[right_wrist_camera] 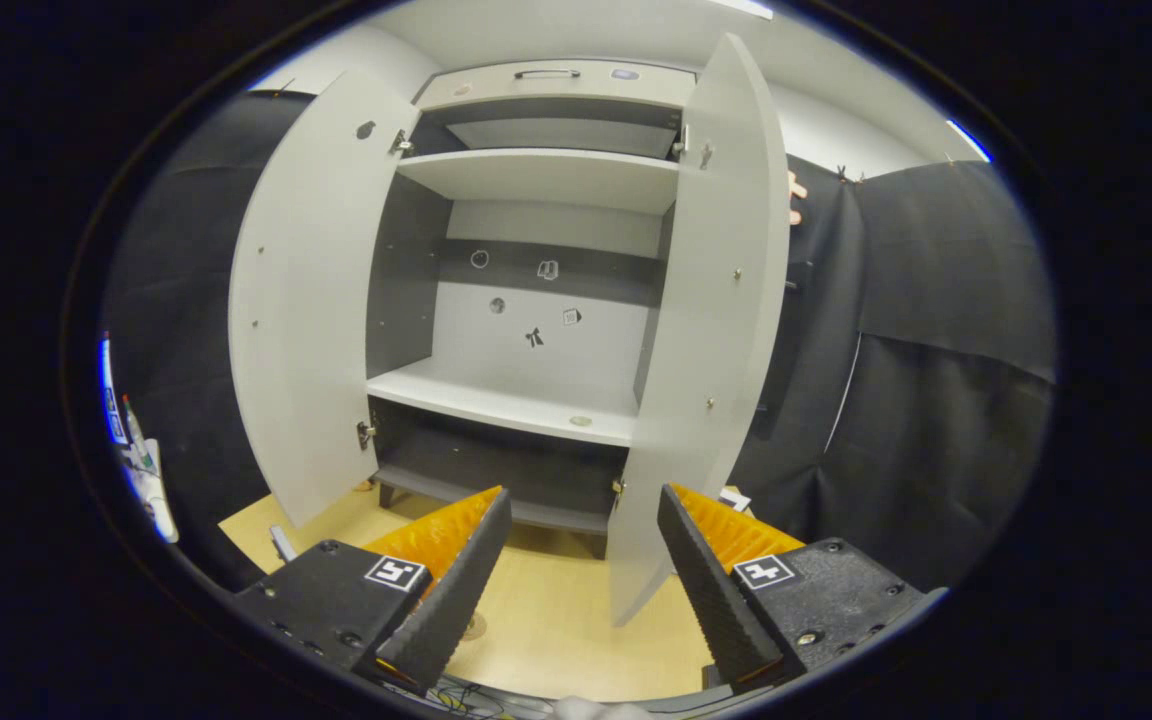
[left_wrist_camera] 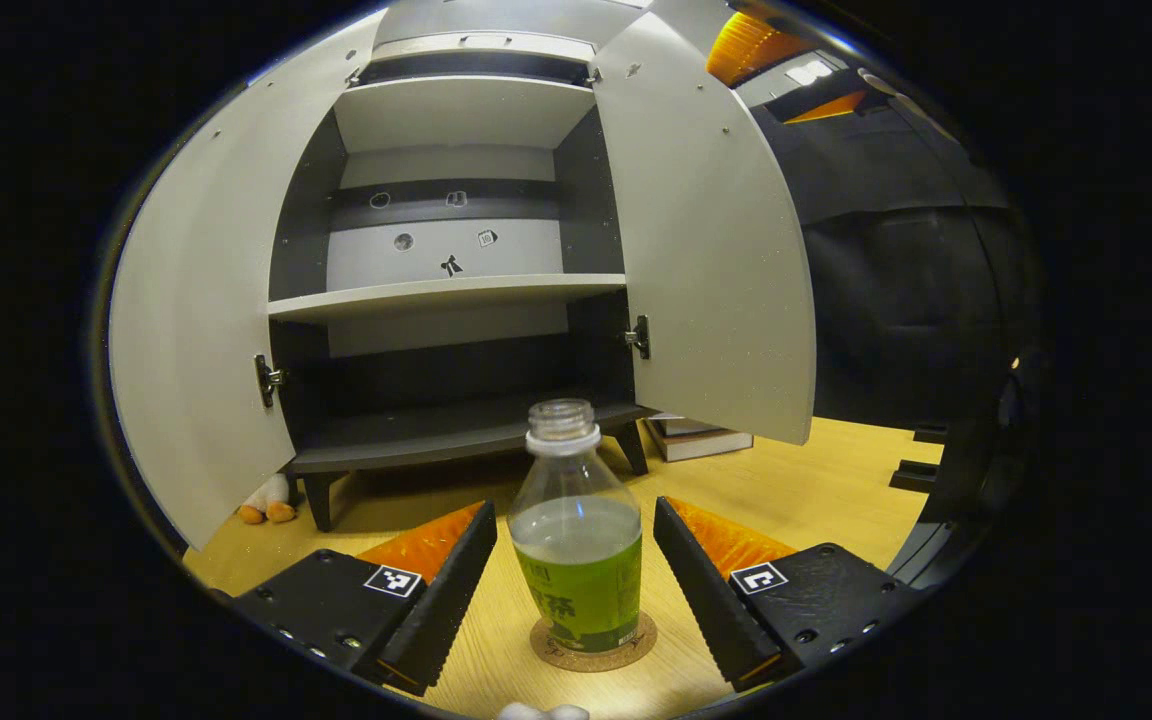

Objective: Grasp the bottle in the cabinet with the left hand and place it on the coaster, then close the right door with the right hand and the left door with the left hand.

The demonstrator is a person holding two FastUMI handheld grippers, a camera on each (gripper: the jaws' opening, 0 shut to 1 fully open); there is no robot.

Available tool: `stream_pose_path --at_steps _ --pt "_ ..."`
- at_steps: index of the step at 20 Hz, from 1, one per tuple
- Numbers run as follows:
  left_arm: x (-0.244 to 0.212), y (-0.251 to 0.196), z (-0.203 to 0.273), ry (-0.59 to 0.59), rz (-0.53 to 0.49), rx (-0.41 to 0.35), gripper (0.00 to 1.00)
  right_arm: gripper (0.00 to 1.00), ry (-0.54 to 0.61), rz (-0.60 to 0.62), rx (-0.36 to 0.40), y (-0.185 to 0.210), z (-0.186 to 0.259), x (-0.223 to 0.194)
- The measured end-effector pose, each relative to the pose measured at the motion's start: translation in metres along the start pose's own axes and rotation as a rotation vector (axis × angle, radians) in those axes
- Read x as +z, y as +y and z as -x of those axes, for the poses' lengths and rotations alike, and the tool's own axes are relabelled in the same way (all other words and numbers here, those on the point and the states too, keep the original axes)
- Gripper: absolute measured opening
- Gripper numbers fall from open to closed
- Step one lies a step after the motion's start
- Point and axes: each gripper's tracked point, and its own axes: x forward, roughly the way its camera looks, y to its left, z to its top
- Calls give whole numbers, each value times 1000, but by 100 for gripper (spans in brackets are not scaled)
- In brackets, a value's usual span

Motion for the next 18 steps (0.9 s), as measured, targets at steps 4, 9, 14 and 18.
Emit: stream_pose_path --at_steps 4,9,14,18 --pt "43 18 2 -59 64 52 96 97 -21 -8 6 2 2 6" --pt "109 42 12 -108 101 113 96 97 -54 -29 13 3 3 14" --pt "181 80 31 -126 64 191 96 97 -100 -63 21 2 0 26" --pt "232 110 54 -137 56 256 96 97 -146 -90 8 -9 -1 40"
